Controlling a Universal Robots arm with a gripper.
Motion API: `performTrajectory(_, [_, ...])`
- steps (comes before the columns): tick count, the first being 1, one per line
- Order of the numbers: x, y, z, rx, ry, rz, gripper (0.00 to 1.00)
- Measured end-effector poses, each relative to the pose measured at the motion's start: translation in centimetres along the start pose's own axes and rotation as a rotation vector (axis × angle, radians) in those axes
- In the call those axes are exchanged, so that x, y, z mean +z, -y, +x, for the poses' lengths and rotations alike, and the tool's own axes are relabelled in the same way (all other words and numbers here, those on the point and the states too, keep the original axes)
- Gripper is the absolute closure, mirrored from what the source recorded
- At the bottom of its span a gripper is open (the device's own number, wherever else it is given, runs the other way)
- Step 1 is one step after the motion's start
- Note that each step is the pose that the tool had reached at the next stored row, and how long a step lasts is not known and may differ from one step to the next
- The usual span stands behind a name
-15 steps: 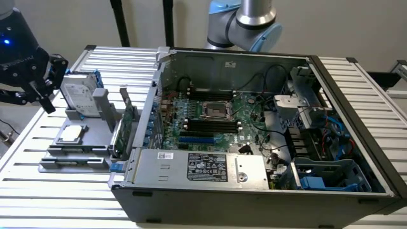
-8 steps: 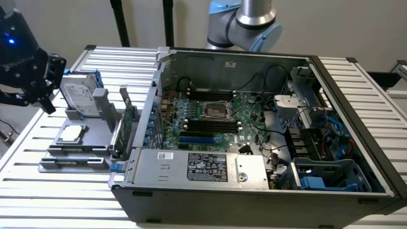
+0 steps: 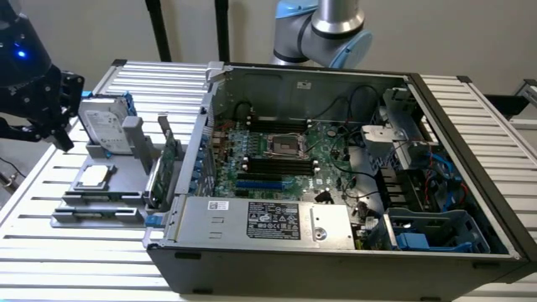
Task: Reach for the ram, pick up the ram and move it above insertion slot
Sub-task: 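Pick up the ram and move it above insertion slot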
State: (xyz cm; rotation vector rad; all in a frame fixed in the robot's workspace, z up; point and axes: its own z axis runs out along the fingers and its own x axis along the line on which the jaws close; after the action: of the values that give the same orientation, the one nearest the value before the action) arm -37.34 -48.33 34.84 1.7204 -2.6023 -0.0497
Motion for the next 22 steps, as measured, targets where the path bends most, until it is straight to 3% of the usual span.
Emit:
performTrajectory(18, [0.30, 0.01, 0.00, -0.326, -0.0125, 0.0002, 0.89])
performTrajectory(22, [0.31, 0.01, 0.00, -0.338, -0.0129, 0.0005, 0.89])
